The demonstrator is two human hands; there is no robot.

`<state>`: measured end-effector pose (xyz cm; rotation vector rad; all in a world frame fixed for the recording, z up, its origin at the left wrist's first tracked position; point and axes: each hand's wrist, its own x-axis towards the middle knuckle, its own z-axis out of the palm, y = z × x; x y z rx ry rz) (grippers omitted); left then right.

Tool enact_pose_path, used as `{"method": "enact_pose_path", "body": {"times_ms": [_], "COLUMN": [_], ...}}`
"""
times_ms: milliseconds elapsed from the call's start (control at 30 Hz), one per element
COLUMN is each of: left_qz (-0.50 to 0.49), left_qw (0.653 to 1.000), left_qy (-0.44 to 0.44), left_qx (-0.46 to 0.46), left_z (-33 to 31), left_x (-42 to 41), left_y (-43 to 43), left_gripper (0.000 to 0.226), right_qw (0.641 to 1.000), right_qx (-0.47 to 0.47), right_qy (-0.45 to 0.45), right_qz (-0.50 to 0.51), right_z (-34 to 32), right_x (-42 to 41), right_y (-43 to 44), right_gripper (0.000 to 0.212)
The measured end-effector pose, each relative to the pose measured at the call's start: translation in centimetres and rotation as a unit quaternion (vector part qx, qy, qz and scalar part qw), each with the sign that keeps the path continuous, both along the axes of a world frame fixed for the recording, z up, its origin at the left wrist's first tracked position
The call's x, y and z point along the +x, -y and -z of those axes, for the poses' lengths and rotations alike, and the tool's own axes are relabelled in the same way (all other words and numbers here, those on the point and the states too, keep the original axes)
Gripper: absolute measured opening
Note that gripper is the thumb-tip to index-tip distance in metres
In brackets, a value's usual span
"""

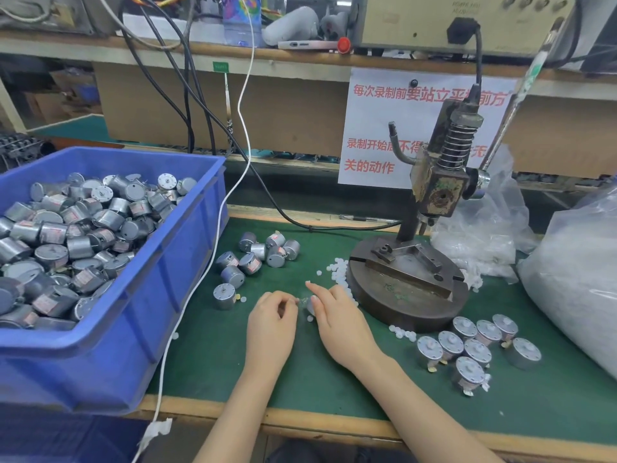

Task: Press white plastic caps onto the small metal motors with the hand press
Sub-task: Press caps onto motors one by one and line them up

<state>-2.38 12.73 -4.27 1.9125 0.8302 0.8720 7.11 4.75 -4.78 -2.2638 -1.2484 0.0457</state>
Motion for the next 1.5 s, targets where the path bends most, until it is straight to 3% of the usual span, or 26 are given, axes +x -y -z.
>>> {"method": "enact_pose_path", "body": {"times_ms": [400,1000,1133,1333,1433,1500], "left_qz": [0.001,-0.015,-0.009,-0.002,-0.003,-0.01], "left_qw": [1.0,1.0,1.0,1.0,0.999,1.0], "left_qy": [-0.008,-0.003,-0.001,-0.019,-0.029,-0.028], "left_qx": [-0.002,-0.019,-0.017,0.008,0.02,0.01], "left_z": [-0.1,-0.2,0.0,0.1,0.2,0.3], "left_x": [-0.1,0.1,-0.1,0.3,0.4,0.4], "left_y": [0.0,-0.2,-0.1,-0.2,-0.3,-0.4], "left_gripper": [0.018,0.019,0.022,0.021,0.019,0.02], "right_qw": [1.0,0.988,0.983,0.99,0.999,0.992], "right_qx": [-0.006,-0.097,-0.051,-0.086,-0.008,0.083], "right_qy": [-0.019,0.117,0.171,0.108,0.028,-0.085], "right_qz": [-0.009,-0.037,-0.043,-0.009,-0.04,-0.05], "right_z": [-0.1,-0.7,-0.6,-0.2,-0.4,-1.0], "right_x": [0.0,-1.1,-1.5,-0.9,-0.8,-0.7], "right_y": [0.2,0.4,-0.3,0.1,0.8,1.5], "right_gripper": [0.044,0.052,0.05,0.051,0.043,0.036]}}
